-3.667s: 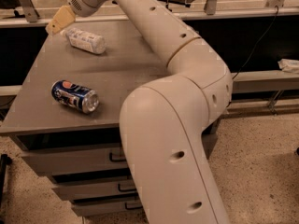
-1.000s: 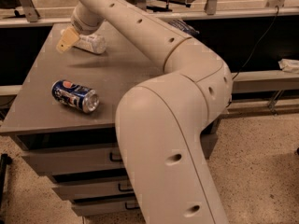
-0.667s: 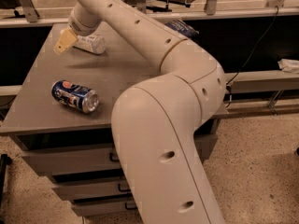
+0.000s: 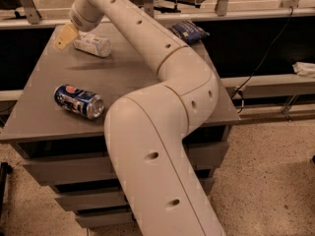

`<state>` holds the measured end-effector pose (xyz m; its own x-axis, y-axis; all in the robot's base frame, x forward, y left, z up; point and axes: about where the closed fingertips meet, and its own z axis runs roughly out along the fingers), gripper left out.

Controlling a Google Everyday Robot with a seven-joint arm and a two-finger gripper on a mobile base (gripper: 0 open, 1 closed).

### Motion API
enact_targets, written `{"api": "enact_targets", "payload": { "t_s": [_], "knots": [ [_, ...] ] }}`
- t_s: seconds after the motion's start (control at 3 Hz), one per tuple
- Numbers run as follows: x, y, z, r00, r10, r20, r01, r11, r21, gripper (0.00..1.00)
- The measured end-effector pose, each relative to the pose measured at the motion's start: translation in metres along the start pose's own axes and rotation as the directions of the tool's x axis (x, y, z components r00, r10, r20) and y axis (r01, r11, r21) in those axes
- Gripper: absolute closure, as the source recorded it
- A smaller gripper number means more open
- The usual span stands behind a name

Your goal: Place blue plastic bottle upright

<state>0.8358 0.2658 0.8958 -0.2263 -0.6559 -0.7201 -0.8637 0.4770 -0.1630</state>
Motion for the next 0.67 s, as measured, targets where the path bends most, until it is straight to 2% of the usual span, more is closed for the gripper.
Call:
{"api": "enact_targets", "payload": {
  "t_s": [0.67],
  "knots": [
    [0.011, -0.009, 0.015, 0.994, -0.001, -0.105, 0.005, 0.999, 0.045, 0.0]
  ]
}}
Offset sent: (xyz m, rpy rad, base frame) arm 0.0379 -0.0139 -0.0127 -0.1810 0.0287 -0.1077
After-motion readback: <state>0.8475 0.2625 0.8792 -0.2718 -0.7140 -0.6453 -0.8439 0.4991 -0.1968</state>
